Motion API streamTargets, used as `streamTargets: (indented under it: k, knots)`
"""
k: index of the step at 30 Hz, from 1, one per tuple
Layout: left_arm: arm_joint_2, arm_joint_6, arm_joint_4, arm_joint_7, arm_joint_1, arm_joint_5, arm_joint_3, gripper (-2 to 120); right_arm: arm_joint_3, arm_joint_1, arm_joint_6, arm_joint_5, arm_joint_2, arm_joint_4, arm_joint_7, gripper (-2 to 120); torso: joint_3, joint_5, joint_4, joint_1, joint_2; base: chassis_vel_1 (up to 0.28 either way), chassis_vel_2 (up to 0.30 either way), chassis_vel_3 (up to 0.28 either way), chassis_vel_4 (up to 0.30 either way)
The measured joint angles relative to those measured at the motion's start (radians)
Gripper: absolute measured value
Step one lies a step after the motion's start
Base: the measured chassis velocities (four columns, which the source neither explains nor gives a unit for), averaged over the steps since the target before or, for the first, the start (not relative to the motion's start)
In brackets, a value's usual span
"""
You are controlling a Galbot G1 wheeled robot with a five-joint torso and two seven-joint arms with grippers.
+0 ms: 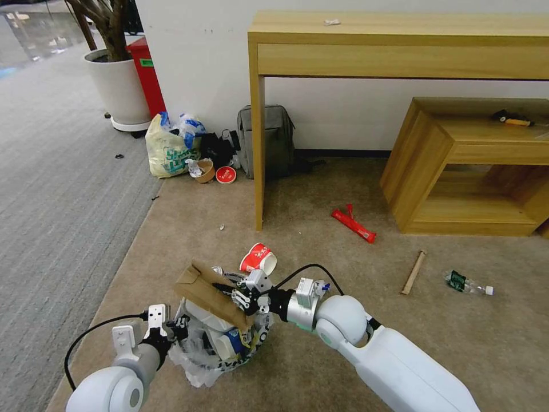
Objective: Pick up the trash bin and place the garbage on the floor into it.
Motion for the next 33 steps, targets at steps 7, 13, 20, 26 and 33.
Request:
streamTargets:
  k: [7,13,20,26,33]
  knots:
    - [0.000,0.000,-0.007,0.000,0.003,-0.001,-0.003,0,0.018,-0.002,0.004,0.000,0.001,0.000,0.015,51,0.000,0.0000,0.0000,0.000,0.000,0.000,0.000,0.000,0.000]
    - [0.000,0.000,-0.008,0.001,0.008,-0.001,-0.007,0,0.121,-0.020,0.000,0.023,-0.006,0.020,0.068,76,0.000,0.0001,0.0001,0.000,0.000,0.000,0.000,0.000,0.000]
    - [0.000,-0.004,-0.009,0.006,0.011,-0.002,-0.013,0,0.229,-0.059,-0.003,0.042,-0.048,0.005,0.126,97,0.000,0.0001,-0.0001,0.000,0.000,0.000,0.000,0.000,0.000]
    - [0.001,-0.007,-0.010,0.009,0.014,-0.005,-0.018,0,0.309,-0.069,0.009,0.032,-0.047,-0.127,0.128,100,0.000,0.0002,0.0000,0.000,0.000,0.000,0.000,0.000,0.000]
    - [0.005,-0.008,-0.010,0.010,0.017,-0.010,-0.025,0,0.361,-0.043,-0.004,0.009,-0.040,-0.313,0.005,100,0.000,0.0002,-0.0001,0.000,0.000,0.000,0.000,0.000,0.000]
